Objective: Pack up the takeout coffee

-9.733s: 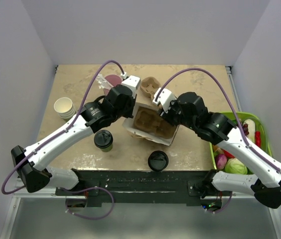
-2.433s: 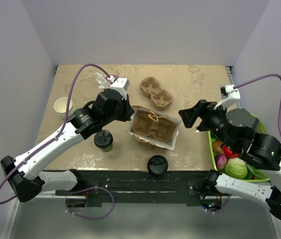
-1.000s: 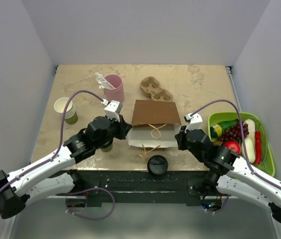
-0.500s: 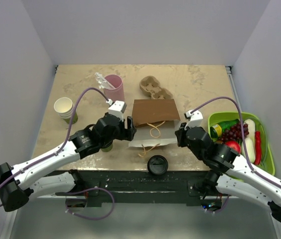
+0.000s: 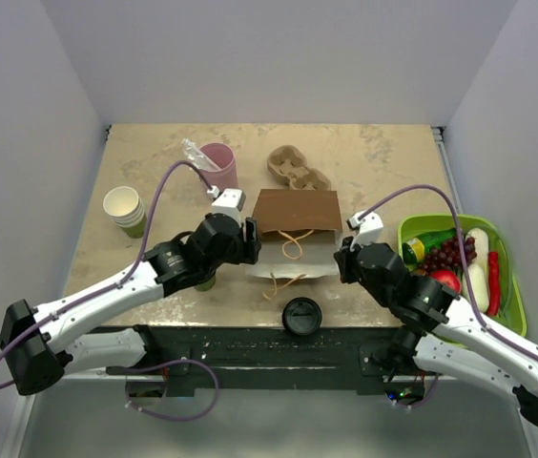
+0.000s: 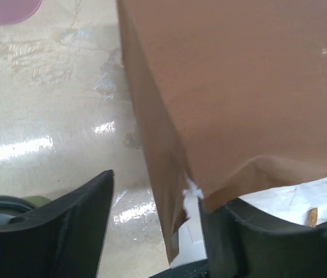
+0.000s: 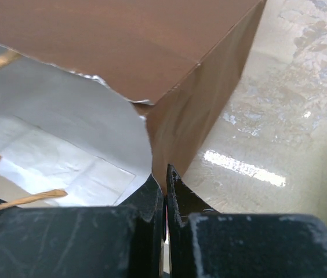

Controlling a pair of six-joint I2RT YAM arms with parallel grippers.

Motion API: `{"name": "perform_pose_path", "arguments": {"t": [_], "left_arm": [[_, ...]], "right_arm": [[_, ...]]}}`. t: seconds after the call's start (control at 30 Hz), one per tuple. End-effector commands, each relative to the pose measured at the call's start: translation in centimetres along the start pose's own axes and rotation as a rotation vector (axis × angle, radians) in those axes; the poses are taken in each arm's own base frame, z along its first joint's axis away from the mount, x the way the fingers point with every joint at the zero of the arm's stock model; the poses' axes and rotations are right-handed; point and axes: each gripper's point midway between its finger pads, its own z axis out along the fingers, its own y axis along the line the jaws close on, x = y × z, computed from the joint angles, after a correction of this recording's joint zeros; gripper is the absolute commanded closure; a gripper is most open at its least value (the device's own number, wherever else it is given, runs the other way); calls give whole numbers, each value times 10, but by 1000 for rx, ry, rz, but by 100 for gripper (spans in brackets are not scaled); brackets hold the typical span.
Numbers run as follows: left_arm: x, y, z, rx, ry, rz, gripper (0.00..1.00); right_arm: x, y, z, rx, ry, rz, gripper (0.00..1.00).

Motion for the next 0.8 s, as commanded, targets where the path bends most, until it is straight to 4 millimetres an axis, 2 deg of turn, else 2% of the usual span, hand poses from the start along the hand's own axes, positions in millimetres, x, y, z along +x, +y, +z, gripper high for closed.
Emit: {"name": "perform_pose_path", "arguments": {"t": [0.0,0.03,0.1,0.2,0.3,0.33,0.4,0.43,0.5,0.53,0.57,0.67,0.7,0.77], "left_arm": [[-36,-34,-11,145,-80,76,28],[-38,-47,-19,225,-86,160,25],[-38,-57,-29,281,-92,255,23],[-44,-62,-45,289,-130,392,21],[-52,-71,-60,312,-124,439,18],[-57,-75,-66,324,-133,444,16],[-56,-82,-69,349,-119,463,16],[-60,-89,-77,384,-111,466,15],[-57,-109,-93,508,-84,483,11],[-63,-115,-100,542,-105,478,9],[-66,-118,-105,559,-118,473,9],[-83,-104,-112,483,-175,401,5],[-93,-90,-109,389,-202,335,5],[-90,-70,-103,280,-182,288,2]], "right_arm": [[-27,5,-1,-14,-63,-87,100],[-34,7,-2,-18,-75,-95,100],[-38,5,0,-1,-73,-147,100],[-49,6,4,6,-80,-252,100],[-58,9,10,7,-73,-338,100],[-69,13,8,-2,-87,-346,100],[-77,20,11,-10,-80,-365,100],[-91,25,8,-18,-99,-353,100],[-101,26,11,2,-93,-390,100],[-113,24,6,27,-99,-384,100],[-117,21,6,59,-90,-380,100],[-115,6,7,180,-1,-330,100],[-111,6,6,197,26,-258,100],[-94,6,1,207,118,-202,100]]}}
